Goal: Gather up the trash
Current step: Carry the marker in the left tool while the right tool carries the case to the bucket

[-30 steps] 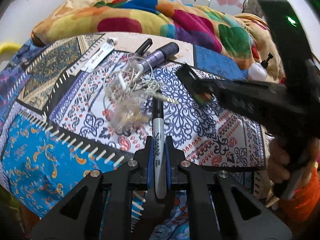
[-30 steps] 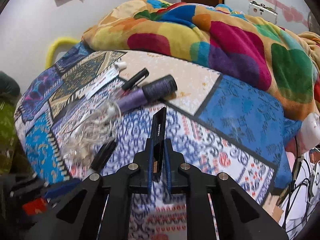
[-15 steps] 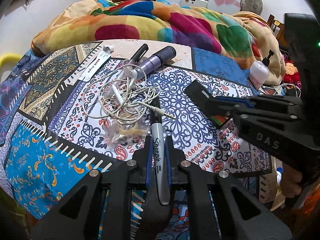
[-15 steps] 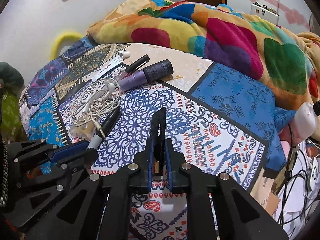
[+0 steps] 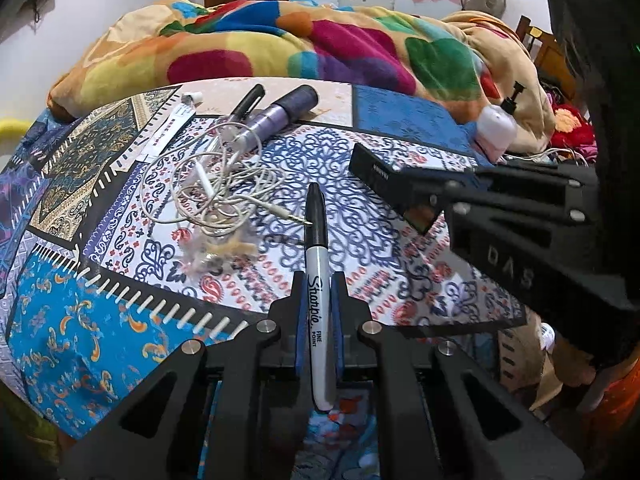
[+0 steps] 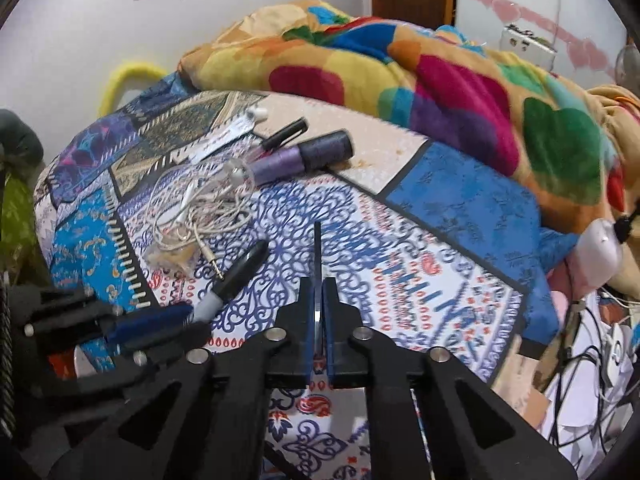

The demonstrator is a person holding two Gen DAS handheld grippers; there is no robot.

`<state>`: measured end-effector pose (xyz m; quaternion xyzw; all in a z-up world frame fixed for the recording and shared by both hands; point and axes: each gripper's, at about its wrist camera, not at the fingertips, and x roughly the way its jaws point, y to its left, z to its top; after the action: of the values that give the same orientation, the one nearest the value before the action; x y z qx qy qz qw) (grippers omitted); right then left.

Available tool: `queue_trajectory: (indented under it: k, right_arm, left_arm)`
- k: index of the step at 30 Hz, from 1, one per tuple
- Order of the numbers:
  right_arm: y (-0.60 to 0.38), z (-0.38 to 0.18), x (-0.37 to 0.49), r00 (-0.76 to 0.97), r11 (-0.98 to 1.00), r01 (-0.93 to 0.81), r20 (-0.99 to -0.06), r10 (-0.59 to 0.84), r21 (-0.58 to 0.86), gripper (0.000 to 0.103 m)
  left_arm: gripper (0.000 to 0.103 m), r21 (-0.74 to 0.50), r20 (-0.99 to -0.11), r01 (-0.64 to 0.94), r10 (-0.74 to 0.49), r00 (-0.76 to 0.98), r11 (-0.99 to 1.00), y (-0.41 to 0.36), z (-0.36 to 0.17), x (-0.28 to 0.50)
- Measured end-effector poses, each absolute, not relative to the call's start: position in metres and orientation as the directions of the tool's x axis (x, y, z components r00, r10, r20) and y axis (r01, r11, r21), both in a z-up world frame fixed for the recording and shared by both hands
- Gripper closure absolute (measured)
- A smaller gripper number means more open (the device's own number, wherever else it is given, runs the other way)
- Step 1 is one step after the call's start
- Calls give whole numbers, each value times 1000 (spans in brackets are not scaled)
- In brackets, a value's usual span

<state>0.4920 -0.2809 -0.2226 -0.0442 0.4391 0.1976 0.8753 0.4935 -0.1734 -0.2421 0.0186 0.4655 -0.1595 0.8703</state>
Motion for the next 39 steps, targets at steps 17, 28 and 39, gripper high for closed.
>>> queue_trajectory:
  k: [17, 28, 39]
  right_arm:
    - [-295, -152, 453, 598, 925, -360, -731, 329, 121, 99]
    - [-246, -94, 404, 632, 888, -443, -657, 410, 128, 99]
    - [-164, -74, 350, 581, 819, -553, -634, 511, 154, 99]
  left_arm:
    - [93, -131, -745, 242, -256, 615, 962, -152, -154, 445]
    - [93, -146, -706, 93, -170, 688, 985, -75, -114, 387]
    - [93, -158, -688, -87, -46, 725, 984, 32, -102, 315]
